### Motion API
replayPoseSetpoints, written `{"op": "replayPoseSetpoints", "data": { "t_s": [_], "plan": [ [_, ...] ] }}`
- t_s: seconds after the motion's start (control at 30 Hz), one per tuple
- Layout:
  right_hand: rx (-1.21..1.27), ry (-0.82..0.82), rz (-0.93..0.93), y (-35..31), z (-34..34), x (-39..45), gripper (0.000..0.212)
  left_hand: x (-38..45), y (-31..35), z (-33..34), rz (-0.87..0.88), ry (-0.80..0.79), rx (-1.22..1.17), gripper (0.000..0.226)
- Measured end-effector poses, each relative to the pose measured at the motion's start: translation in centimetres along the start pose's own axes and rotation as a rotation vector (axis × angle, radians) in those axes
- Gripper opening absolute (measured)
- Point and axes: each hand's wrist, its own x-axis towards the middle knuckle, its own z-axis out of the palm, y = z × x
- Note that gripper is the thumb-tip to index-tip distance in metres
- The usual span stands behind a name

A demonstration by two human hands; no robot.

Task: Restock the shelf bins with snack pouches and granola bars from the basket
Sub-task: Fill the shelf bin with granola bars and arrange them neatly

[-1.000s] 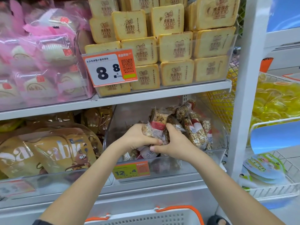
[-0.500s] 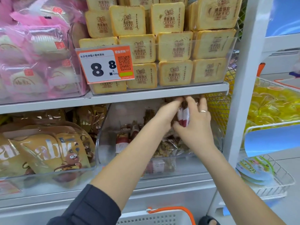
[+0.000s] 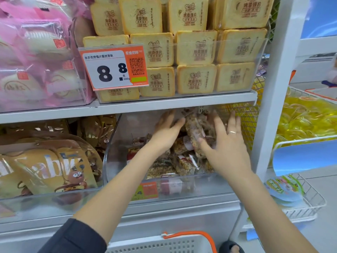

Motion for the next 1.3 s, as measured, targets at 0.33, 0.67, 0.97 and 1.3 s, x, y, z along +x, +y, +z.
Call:
{"op": "replayPoseSetpoints", "data": {
  "t_s": [0.33,0.67,0.97,1.3],
  "plan": [
    [-0.177,-0.064,-0.062,-0.3,2.4,-0.4,0.066,-1.1,-2.7,-1.8,0.033,-0.037,0.106,0.058],
    [-0.215,-0.192,-0.158,-3.4,4.5,-2.0,0.064,-1.2,-6.6,-4.5,-0.210,-0.244,0.552,0.108],
    [-0.312,-0.142,-0.106,-2.1,3.8,0.2,0.060,-2.0,-6.0,-4.8,-0.202,-0.357,0.563,0.069],
    [-0.258,-0.162,-0.112,-2.5,3.5,0.1,0.060,-5.0,-5.6,-5.5,-0.192,0.035,0.200,0.056]
  ]
}}
